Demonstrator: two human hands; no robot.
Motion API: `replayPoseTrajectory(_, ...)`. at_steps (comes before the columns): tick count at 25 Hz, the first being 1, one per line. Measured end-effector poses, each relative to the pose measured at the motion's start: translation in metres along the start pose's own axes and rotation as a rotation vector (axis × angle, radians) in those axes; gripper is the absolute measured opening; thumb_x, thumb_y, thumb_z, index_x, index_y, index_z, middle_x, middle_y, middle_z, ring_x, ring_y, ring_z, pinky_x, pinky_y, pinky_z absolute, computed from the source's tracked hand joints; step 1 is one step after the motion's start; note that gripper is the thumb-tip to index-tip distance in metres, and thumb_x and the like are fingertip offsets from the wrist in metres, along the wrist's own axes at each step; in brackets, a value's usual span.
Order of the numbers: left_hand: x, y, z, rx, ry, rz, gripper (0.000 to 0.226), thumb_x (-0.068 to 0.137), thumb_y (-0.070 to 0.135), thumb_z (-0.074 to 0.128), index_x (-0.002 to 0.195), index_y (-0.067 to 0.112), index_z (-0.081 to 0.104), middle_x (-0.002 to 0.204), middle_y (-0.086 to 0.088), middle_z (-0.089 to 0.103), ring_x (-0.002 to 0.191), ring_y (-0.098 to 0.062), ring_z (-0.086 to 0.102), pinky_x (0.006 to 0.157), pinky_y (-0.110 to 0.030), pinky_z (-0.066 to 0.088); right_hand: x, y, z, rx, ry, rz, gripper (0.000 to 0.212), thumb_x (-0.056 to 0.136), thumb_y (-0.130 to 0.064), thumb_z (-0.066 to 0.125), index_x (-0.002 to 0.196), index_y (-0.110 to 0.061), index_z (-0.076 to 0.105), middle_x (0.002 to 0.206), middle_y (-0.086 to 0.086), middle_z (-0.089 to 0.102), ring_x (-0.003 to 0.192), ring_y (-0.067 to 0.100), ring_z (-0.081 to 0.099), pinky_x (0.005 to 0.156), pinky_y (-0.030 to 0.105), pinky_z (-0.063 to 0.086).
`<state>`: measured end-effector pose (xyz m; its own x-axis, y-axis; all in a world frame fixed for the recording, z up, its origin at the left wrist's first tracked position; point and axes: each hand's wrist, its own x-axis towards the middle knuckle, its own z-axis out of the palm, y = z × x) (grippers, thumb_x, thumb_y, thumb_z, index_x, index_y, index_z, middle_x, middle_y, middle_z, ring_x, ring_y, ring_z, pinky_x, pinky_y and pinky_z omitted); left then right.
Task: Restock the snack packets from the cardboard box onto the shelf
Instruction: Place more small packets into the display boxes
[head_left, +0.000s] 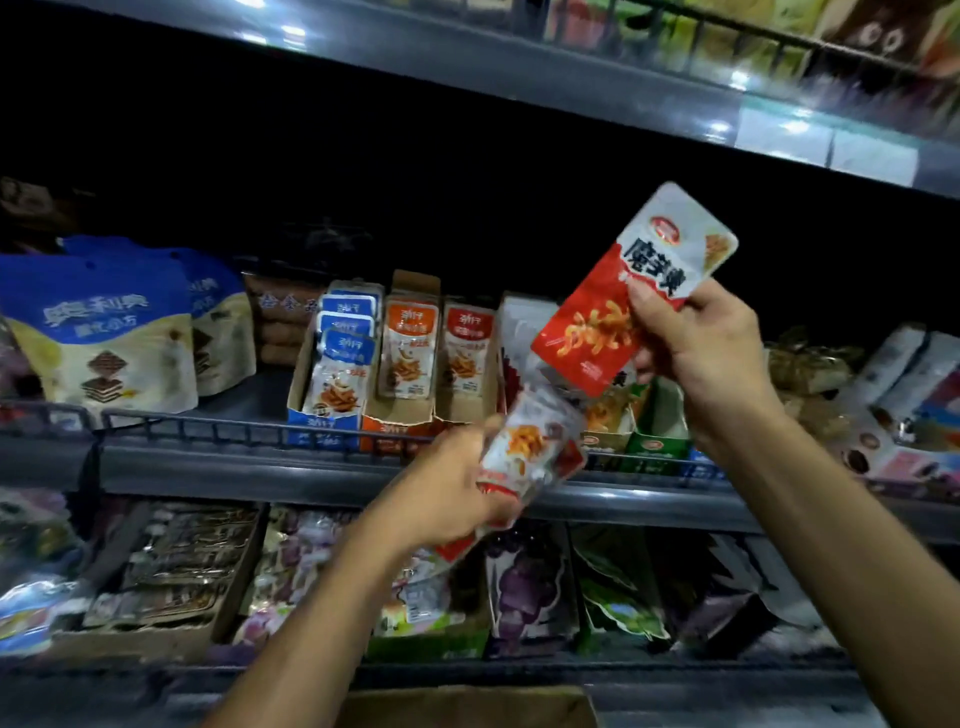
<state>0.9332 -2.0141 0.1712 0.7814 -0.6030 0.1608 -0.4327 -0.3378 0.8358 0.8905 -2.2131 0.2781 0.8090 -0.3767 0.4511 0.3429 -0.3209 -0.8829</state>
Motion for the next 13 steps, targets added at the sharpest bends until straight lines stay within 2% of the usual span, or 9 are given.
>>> replayPoseTrajectory(1,0.0,0.0,0.008,0.208,-0.027,0.039,0.059,0.08,0.016,0.078,0.129,0.035,0.05,0.136,0.012,0.058,0.111,-0.006,0.062,0.098,-0.033,0.05,-0.008,0.014,-0.01,0.001,0.013,0.025,0.014,0.091,-0.022,0.063,0.097,-0.01,0.058,0.067,0.0,0.063,0.051,0.01,0.058,0.045,0.022,0.047)
replayPoseTrajectory(2,0.0,0.001,0.016,0.377,-0.041,0.07,0.065,0.084,0.018,0.074,0.137,0.037,0.041,0.153,0.014,0.038,0.121,-0.012,0.057,0.103,-0.036,0.047,-0.018,0.028,-0.015,0.019,0.014,0.061,0.011,0.091,-0.019,0.064,0.094,-0.01,0.059,0.067,0.001,0.066,0.056,0.013,0.062,0.049,0.024,0.051)
replayPoseTrajectory(4,0.001,0.004,0.027,0.553,-0.057,0.068,0.068,0.088,0.015,0.069,0.139,0.04,0.031,0.163,0.021,0.002,0.119,-0.022,0.059,0.097,-0.041,0.05,-0.032,0.055,-0.019,0.088,0.009,0.124,0.009,0.087,-0.014,0.067,0.094,-0.012,0.061,0.077,0.003,0.073,0.068,0.018,0.07,0.061,0.03,0.057)
replayPoseTrajectory(5,0.003,0.006,0.032,0.6,-0.058,0.045,0.067,0.089,0.014,0.067,0.138,0.039,0.03,0.163,0.021,-0.007,0.112,-0.024,0.062,0.092,-0.041,0.052,-0.035,0.066,-0.019,0.129,0.009,0.148,0.013,0.085,-0.013,0.068,0.096,-0.011,0.062,0.083,0.004,0.074,0.075,0.022,0.072,0.069,0.034,0.058)
replayPoseTrajectory(7,0.007,0.008,0.037,0.693,-0.038,-0.001,0.066,0.09,0.013,0.066,0.14,0.034,0.029,0.164,0.015,-0.013,0.105,-0.027,0.065,0.087,-0.042,0.055,-0.036,0.081,-0.015,0.195,0.015,0.185,0.023,0.081,-0.011,0.071,0.102,-0.006,0.062,0.089,0.006,0.075,0.083,0.025,0.073,0.082,0.04,0.057)
replayPoseTrajectory(9,0.009,0.01,0.04,0.776,-0.034,-0.037,0.069,0.091,0.011,0.065,0.144,0.031,0.026,0.164,0.011,-0.015,0.108,-0.03,0.063,0.089,-0.044,0.053,-0.034,0.087,-0.012,0.255,0.023,0.196,0.029,0.075,-0.013,0.073,0.101,-0.006,0.061,0.09,0.006,0.075,0.087,0.026,0.073,0.088,0.041,0.056)
replayPoseTrajectory(11,0.011,0.012,0.039,0.827,-0.042,-0.047,0.07,0.091,0.008,0.064,0.145,0.03,0.025,0.164,0.009,-0.014,0.11,-0.033,0.061,0.088,-0.045,0.051,-0.032,0.087,-0.01,0.304,0.015,0.188,0.031,0.067,-0.019,0.074,0.095,-0.013,0.062,0.09,0.003,0.075,0.091,0.025,0.072,0.091,0.038,0.055)
replayPoseTrajectory(13,0.015,0.013,0.037,0.873,-0.038,-0.028,0.069,0.089,0.008,0.064,0.143,0.029,0.027,0.165,0.008,-0.006,0.104,-0.035,0.064,0.083,-0.046,0.052,-0.029,0.092,-0.009,0.262,-0.036,0.146,0.023,0.071,-0.018,0.074,0.091,-0.02,0.063,0.088,-0.005,0.075,0.094,0.018,0.07,0.09,0.032,0.054)
